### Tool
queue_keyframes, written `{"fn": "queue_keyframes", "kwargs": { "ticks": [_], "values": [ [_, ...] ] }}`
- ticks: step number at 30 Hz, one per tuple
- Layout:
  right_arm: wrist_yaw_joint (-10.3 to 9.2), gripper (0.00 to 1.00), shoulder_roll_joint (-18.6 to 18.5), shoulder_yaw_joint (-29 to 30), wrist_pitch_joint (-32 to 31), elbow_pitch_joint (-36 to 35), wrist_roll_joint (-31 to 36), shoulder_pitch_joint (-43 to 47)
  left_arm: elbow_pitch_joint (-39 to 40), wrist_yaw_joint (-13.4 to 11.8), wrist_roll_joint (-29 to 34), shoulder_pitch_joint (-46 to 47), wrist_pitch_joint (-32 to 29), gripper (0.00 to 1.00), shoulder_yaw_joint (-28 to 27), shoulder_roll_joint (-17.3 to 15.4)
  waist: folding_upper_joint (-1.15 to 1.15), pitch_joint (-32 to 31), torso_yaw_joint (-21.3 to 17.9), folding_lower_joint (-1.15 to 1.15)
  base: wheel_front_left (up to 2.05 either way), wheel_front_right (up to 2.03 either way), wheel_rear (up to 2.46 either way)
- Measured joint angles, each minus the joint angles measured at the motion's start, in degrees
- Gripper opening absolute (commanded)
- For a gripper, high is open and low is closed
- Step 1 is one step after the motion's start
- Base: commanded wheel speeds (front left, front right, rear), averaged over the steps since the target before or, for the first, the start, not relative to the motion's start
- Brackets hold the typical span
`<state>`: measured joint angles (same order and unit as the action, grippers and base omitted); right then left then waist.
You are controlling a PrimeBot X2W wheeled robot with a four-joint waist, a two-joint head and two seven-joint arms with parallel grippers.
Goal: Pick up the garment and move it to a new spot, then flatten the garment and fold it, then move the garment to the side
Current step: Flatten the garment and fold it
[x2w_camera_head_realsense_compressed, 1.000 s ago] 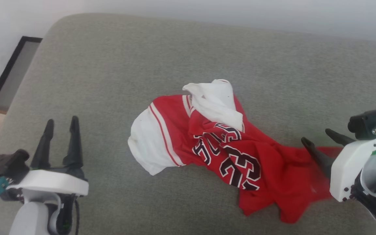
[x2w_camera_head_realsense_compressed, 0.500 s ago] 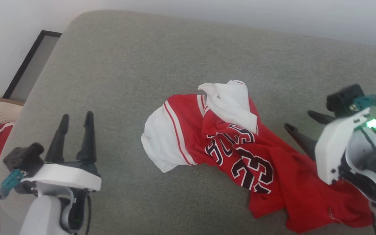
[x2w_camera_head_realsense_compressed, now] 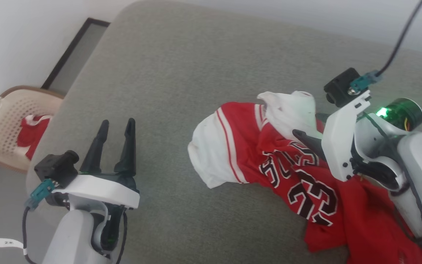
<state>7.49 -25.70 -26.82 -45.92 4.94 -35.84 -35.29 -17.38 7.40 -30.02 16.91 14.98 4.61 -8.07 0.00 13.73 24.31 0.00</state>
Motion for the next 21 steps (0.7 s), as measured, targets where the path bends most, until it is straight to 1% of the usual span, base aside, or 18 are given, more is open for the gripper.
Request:
{"fn": "queue_keyframes", "kwargs": {
  "ticks": [5, 8, 9, 10, 16, 21],
  "values": [
    [0.00, 1.00, -0.1, -3.8, -1.2, 5.2, -1.7, -2.6, -0.4, 0.0, -0.7, 0.8, 0.0, 1.00, 0.7, 0.5, 0.00, 0.9, 2.1, 0.00, 0.00, 0.00, 0.00],
    [0.00, 1.00, -0.6, -5.9, -0.7, 7.8, -2.2, -4.0, -0.6, 0.0, -0.9, 1.1, 0.0, 1.00, 0.9, 0.9, 0.00, 1.6, 3.0, 0.00, 0.00, 0.00, 0.00],
    [0.00, 0.70, -1.1, -7.1, -0.4, 8.3, -2.2, -4.5, -0.7, 0.0, -1.1, 1.2, 0.0, 1.00, 1.0, 0.9, 0.00, 1.9, 3.2, 0.00, 0.00, 0.00, 0.00],
    [0.00, 0.00, -1.1, -7.1, -0.4, 8.3, -2.2, -4.5, -0.7, 0.0, -1.1, 1.2, 0.0, 1.00, 1.0, 0.9, 0.00, 1.9, 3.2, 0.00, 0.00, 0.00, 0.00],
    [0.00, 0.00, -1.8, -8.9, 3.5, 10.5, -4.2, -7.3, -0.9, 0.0, -1.1, 1.8, 0.0, 1.00, 0.8, 1.0, 0.00, 2.7, 3.5, 0.00, 0.00, 0.00, 0.00],
    [0.00, 0.00, -3.8, -7.2, 5.6, 9.9, -5.7, -8.4, -0.7, 0.0, -0.8, 1.8, 0.0, 1.00, -0.1, 0.5, 0.00, 2.5, 2.4, 0.00, 0.00, 0.00, 0.00]
  ]
}}
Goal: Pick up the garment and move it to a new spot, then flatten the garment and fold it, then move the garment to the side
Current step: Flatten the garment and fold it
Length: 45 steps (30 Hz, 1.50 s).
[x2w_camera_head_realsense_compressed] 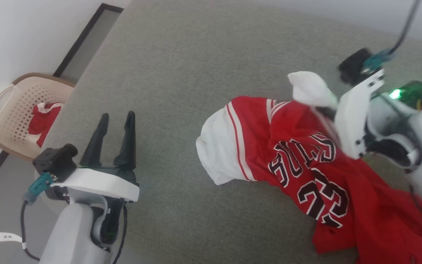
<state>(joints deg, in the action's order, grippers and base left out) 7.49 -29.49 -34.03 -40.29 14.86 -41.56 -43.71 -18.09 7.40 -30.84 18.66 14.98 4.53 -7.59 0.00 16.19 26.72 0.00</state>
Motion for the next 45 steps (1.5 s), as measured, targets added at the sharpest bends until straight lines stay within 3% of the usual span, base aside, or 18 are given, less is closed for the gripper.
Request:
{"fn": "queue_keyframes", "kwargs": {
  "ticks": [5, 13, 22, 24, 25, 26, 27, 28, 36, 45],
  "values": [
    [0.00, 0.00, -2.7, 4.5, 1.6, -2.2, -0.7, 0.3, 0.4, 0.0, 0.2, -0.6, 0.0, 1.00, -1.2, -0.9, 0.00, -0.4, -1.9, 0.00, 0.00, 0.00, 0.00],
    [0.00, 0.00, -6.0, 17.2, 3.5, -3.0, 0.8, 7.2, 1.1, 0.0, 0.8, -1.0, 0.0, 1.00, -2.5, -1.5, 0.00, -1.1, -5.6, 0.00, 0.00, 0.00, 0.00],
    [0.00, 0.00, -4.7, 31.3, 4.0, 1.1, 3.9, 16.3, 1.7, 0.0, 1.7, -0.7, 0.0, 1.00, -2.3, -2.4, 0.00, -0.6, -8.7, 0.00, 0.00, 0.00, 0.00],
    [0.02, 0.27, -3.4, 33.0, 5.0, 2.5, 4.6, 17.5, 1.8, 0.0, 1.8, -0.5, 0.0, 1.00, -2.1, -2.5, 0.00, -0.1, -9.2, 0.00, 0.00, 0.00, 0.00],
    [0.01, 0.24, -2.6, 34.1, 5.1, 3.6, 4.6, 17.7, 1.8, 0.0, 1.9, -0.4, 0.0, 1.00, -2.1, -2.5, 0.00, 0.1, -9.4, 0.00, 0.00, 0.00, 0.00],
    [0.01, 0.31, -2.0, 34.7, 5.0, 4.7, 4.7, 18.0, 1.8, 0.0, 2.0, -0.2, 0.0, 1.00, -2.1, -2.5, 0.00, 0.3, -9.6, 0.00, 0.00, 0.00, 0.00],
    [0.01, 0.55, -1.5, 35.0, 5.0, 5.7, 5.3, 18.2, 1.8, 0.0, 2.0, 0.0, 0.0, 1.00, -2.0, -2.5, 0.00, 0.5, -9.8, 0.00, 0.00, 0.00, 0.00],
    [0.01, 1.00, -1.2, 35.1, 5.0, 6.5, 6.1, 18.3, 1.8, 0.0, 2.1, 0.2, 0.0, 1.00, -2.1, -2.6, 0.00, 0.6, -10.0, 0.00, 0.00, 0.00, 0.00],
    [0.01, 1.00, 1.3, 35.4, 4.9, 7.6, 8.8, 16.2, 1.3, 0.0, 2.7, 0.3, 0.0, 1.00, -2.2, -4.1, 0.00, 0.3, -12.3, 0.00, 0.00, 0.00, 0.00],
    [0.00, 1.00, 1.7, 36.2, 8.1, 0.3, 10.5, 16.9, -0.1, 0.0, 2.6, 0.0, 0.0, 1.00, -1.6, -7.5, 0.00, -2.2, -16.3, 0.00, 0.00, 0.00, 0.00]
  ]
}}
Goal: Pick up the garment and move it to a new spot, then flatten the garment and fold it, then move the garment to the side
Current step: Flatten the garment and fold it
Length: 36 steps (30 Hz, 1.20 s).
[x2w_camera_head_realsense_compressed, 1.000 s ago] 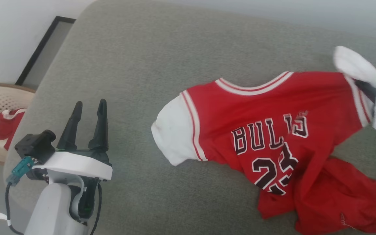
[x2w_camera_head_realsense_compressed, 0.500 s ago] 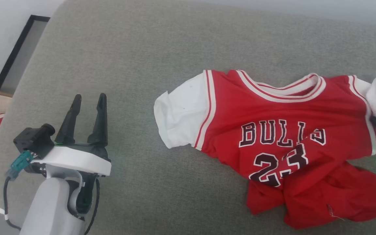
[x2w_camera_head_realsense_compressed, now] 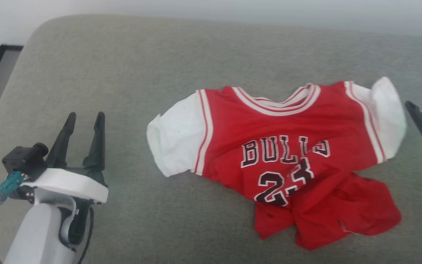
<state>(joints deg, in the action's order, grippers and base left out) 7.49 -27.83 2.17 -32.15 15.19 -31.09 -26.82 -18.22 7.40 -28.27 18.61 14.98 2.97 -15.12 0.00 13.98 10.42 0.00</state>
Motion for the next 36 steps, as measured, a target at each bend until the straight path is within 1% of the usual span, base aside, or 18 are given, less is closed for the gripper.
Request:
{"fn": "queue_keyframes", "kwargs": {
  "ticks": [8, 11, 14, 18, 23, 24, 28, 30, 31, 33, 34, 36],
  "values": [
    [0.00, 1.00, 2.6, 1.4, 9.6, -7.8, 2.8, 3.8, -3.3, 0.0, -3.1, -0.4, -0.5, 1.00, 3.8, -4.5, 0.00, -2.4, -4.4, 0.00, 0.00, 0.00, 0.00],
    [0.00, 1.00, 3.8, 2.0, 13.8, -10.4, 4.8, 5.7, -4.1, 0.0, -4.3, -0.4, -2.3, 1.00, 5.4, -6.1, 0.00, -3.2, -6.1, 0.00, 0.00, 0.00, 0.00],
    [0.00, 1.00, 5.4, 2.8, 16.8, -12.3, 6.6, 8.2, -4.7, 0.0, -6.4, -0.2, -6.0, 1.00, 7.4, -7.4, 0.00, -3.9, -7.7, 0.00, 0.00, 0.00, 0.00],
    [0.00, 1.00, 7.6, 3.6, 18.8, -14.1, 7.9, 11.5, -4.8, 0.0, -9.2, 0.9, -13.2, 1.00, 9.9, -9.5, 0.00, -4.5, -9.6, 0.00, 0.00, 0.00, 0.00],
    [0.00, 1.00, 10.6, 4.0, 19.8, -16.7, 9.3, 14.5, -3.7, 0.0, -13.0, 3.7, -23.9, 1.00, 11.6, -12.7, 0.00, -3.7, -11.5, 0.00, 0.00, 0.00, 0.00],
    [0.00, 1.00, 11.9, 4.1, 20.1, -17.2, 9.5, 15.2, -3.4, -0.1, -14.3, 5.2, -28.5, 1.00, 11.8, -13.5, 0.00, -2.9, -12.1, 0.00, 0.00, 0.00, 0.00],
    [0.00, 1.00, 13.6, 3.7, 20.4, -17.7, 9.8, 15.4, -4.0, -1.7, -14.9, 9.0, -37.7, 1.00, 13.0, -15.6, 0.00, -1.3, -13.5, 0.00, 0.00, 0.00, 0.00],
    [0.00, 1.00, 14.2, 3.4, 20.5, -17.6, 10.0, 15.4, -4.5, -2.8, -15.2, 11.3, -42.0, 1.00, 13.4, -16.0, 0.00, -0.5, -14.2, 0.00, 0.00, 0.00, 0.00],
    [0.00, 1.00, 14.4, 3.1, 20.6, -17.5, 10.0, 15.3, -4.7, -3.0, -15.2, 12.3, -43.9, 1.00, 14.0, -16.3, 0.00, -0.1, -14.6, 0.00, 0.00, 0.00, 0.00],
    [0.00, 1.00, 14.6, 2.8, 20.8, -17.1, 10.0, 14.6, -5.6, -3.7, -15.2, 14.1, -47.4, 1.00, 14.6, -16.9, 0.00, 0.7, -15.3, 0.00, 0.00, 0.00, 0.00],
    [0.00, 1.00, 14.6, 2.8, 20.8, -17.1, 10.0, 14.6, -5.6, -3.7, -15.2, 14.1, -47.4, 1.00, 14.6, -16.9, 0.00, 0.7, -15.3, 0.00, 0.00, 0.00, 0.00],
    [0.00, 1.00, 14.8, 2.4, 21.1, -16.7, 9.9, 13.9, -6.6, -4.1, -15.0, 15.4, -50.7, 1.00, 15.6, -17.6, 0.00, 1.5, -16.0, 0.00, 0.00, 0.00, 0.00]
  ]
}}
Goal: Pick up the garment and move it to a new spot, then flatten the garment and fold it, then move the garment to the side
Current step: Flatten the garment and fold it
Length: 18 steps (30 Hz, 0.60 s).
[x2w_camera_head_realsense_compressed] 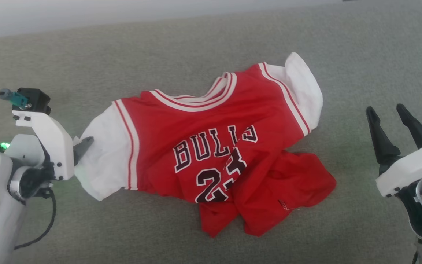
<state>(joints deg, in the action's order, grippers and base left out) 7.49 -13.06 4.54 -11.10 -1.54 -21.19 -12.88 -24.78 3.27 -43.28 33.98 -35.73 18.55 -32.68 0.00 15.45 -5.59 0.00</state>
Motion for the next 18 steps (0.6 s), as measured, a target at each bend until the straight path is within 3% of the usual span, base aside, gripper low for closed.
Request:
{"fn": "queue_keyframes", "kwargs": {
  "ticks": [11, 12, 14, 15, 18],
  "values": [
    [0.00, 1.00, 0.1, -1.6, -0.3, 2.0, -1.0, -1.6, -7.8, -4.4, -0.1, 5.7, -11.9, 0.97, 1.6, -1.0, 0.00, 3.7, -2.5, 0.00, 0.00, 0.00, 0.00],
    [0.00, 1.00, 0.1, -1.9, -0.5, 2.1, -1.0, -1.7, -8.2, -4.5, -0.1, 6.3, -12.9, 0.67, 1.8, -0.9, 0.00, 3.9, -2.5, 0.00, 0.00, 0.00, 0.00],
    [0.00, 1.00, 0.0, -2.2, -0.9, 2.2, -1.1, -2.3, -9.0, -4.7, -0.3, 7.1, -14.2, 0.29, 2.1, -0.5, -0.01, 4.2, -2.3, 0.00, 0.00, 0.00, 0.00],
    [0.00, 1.00, -0.1, -2.3, -1.1, 2.2, -1.1, -2.6, -9.2, -4.7, -0.3, 7.5, -14.7, 0.00, 2.4, -0.3, -0.01, 4.2, -2.2, 0.00, 0.00, 0.00, 0.00],
    [0.00, 1.00, -0.6, -2.6, -2.0, 2.4, -1.0, -3.5, -9.4, -3.7, -0.4, 8.0, -14.8, 0.00, 2.9, 0.2, 0.00, 4.5, -1.5, 0.00, 0.00, 0.00, 0.00]
  ]
}}
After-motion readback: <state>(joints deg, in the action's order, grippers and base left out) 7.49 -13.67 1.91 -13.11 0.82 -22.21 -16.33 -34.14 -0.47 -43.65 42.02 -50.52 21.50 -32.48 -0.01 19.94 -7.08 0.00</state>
